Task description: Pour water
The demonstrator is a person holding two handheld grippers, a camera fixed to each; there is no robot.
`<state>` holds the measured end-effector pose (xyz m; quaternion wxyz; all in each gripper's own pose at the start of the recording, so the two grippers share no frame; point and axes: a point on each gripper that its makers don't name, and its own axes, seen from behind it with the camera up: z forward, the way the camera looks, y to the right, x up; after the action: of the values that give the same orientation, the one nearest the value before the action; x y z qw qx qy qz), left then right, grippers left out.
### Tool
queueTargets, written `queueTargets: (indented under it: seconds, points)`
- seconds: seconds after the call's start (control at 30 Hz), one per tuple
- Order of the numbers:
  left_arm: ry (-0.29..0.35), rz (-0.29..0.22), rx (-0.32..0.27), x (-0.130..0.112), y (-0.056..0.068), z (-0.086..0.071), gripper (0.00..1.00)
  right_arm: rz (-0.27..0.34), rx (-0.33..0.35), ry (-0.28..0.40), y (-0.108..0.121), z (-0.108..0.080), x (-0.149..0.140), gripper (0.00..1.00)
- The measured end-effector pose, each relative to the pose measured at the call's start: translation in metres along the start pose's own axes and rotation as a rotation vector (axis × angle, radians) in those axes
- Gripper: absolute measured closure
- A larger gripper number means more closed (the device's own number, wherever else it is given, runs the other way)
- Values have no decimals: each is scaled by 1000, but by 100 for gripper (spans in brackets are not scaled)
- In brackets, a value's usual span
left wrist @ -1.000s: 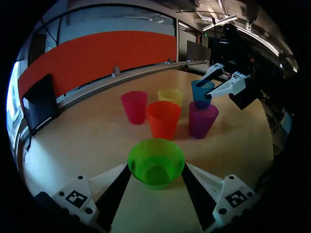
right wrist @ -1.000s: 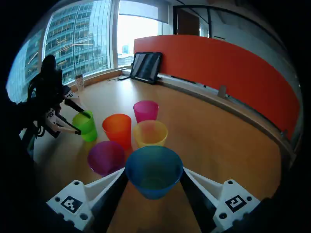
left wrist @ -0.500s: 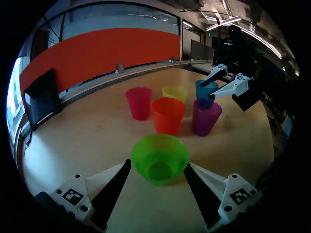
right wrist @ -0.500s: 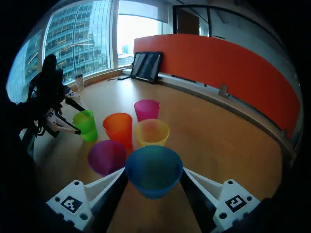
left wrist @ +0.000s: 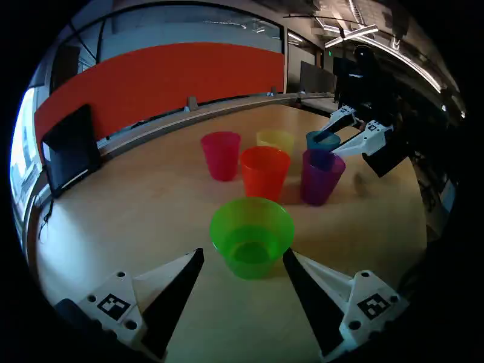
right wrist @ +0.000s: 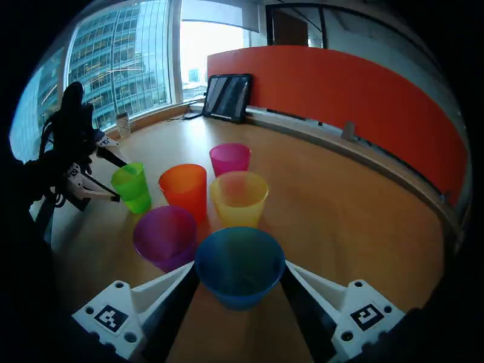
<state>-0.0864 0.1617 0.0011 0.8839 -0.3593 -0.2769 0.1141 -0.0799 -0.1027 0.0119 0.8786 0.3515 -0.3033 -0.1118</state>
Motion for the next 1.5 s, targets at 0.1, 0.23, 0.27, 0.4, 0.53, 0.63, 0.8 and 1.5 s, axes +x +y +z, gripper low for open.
queueTargets:
  seconds: [0.1, 0.23, 0.27, 0.4, 0.53, 0.63, 0.8, 1.5]
  points:
    - [2, -4, 1, 1, 0, -1, 3, 0, -3, 1, 0, 1, -2, 8]
    - [5, -7, -1, 1, 1, -3, 3, 5, 1, -1, -2, 2, -4, 8]
    - [5, -7, -2, 1, 1, -3, 3, 7, 2, -2, -2, 2, -5, 8]
    - [4, -6, -2, 0, 2, -4, 3, 10, 1, -5, -2, 2, -8, 8]
    - [4, -7, -4, 1, 2, -5, 3, 10, -3, -11, -2, 2, -10, 2]
    - [6, -10, -5, 1, 2, -6, 3, 12, -10, -11, -2, 1, -11, 0]
    - [7, -12, 4, -1, 0, -10, 3, 20, -13, -10, -4, -4, -13, 0]
    - [66, -35, 85, -5, -1, -54, 2, 73, -108, 72, -8, -65, -25, 0]
